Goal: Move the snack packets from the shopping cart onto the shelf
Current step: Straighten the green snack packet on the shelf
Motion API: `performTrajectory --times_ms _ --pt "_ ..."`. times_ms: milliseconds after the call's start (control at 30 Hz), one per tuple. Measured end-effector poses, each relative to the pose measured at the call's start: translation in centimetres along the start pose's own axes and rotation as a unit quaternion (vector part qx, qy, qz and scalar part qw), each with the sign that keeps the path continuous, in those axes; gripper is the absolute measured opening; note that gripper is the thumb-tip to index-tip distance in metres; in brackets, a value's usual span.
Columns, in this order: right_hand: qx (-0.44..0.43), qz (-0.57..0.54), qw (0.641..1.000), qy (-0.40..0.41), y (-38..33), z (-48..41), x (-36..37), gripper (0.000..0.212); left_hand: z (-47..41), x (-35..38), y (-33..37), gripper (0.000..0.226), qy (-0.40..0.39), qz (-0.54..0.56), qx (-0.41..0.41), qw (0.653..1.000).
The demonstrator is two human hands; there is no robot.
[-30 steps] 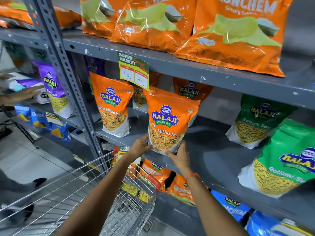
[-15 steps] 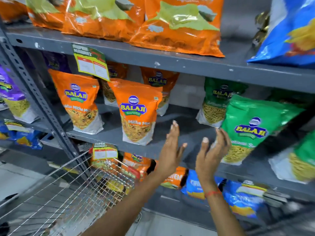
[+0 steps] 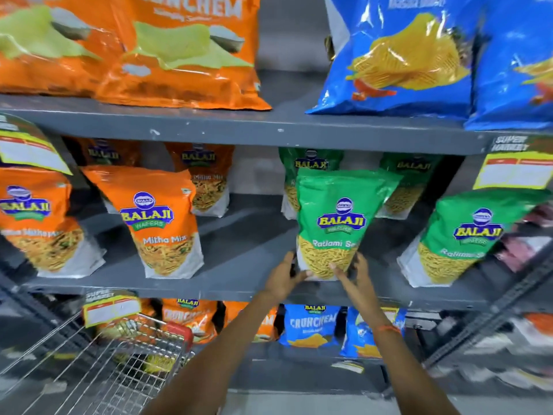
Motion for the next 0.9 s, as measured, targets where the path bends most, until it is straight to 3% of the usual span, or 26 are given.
performTrajectory --times_ms 100,200,400,667,833,900 --pt "-0.02 0.025 0.999 0.012 -0.1 0.5 1.3 0.06 0.7 -1.1 -1.1 0.055 0.016 0.003 -0.005 1.0" --pt "-0.021 0.035 0.999 0.009 -0.4 0.6 1.6 0.065 0.8 -1.2 -1.4 0.052 0.02 0.019 -0.01 1.0" --pt "-0.009 0.036 0.999 -0.008 -0.6 0.6 1.5 0.054 1.2 -1.0 -1.6 0.046 0.043 0.033 -0.005 0.999" --pt "0.0 0.03 0.999 -0.023 -0.7 0.5 1.2 0.064 1.7 -1.0 -0.6 0.044 0.046 0.025 -0.008 0.999" --pt "0.004 0.064 0.996 -0.059 -0.1 -0.2 0.7 0.085 1.4 -1.1 0.2 0.059 0.005 0.032 -0.034 0.999" --pt "0.007 0.074 0.995 -0.061 0.2 -0.6 0.6 0.084 1.2 -1.0 0.3 0.06 -0.007 0.025 -0.049 0.998"
Point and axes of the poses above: each hand's wrist, its own z-axis away from the middle knuckle, its own x-axis out of the palm, y = z × x, the point moved 3 cm from there along -z, towards the middle knuckle, and after that the axes turned 12 degrees about x, right-handed, at the moved point
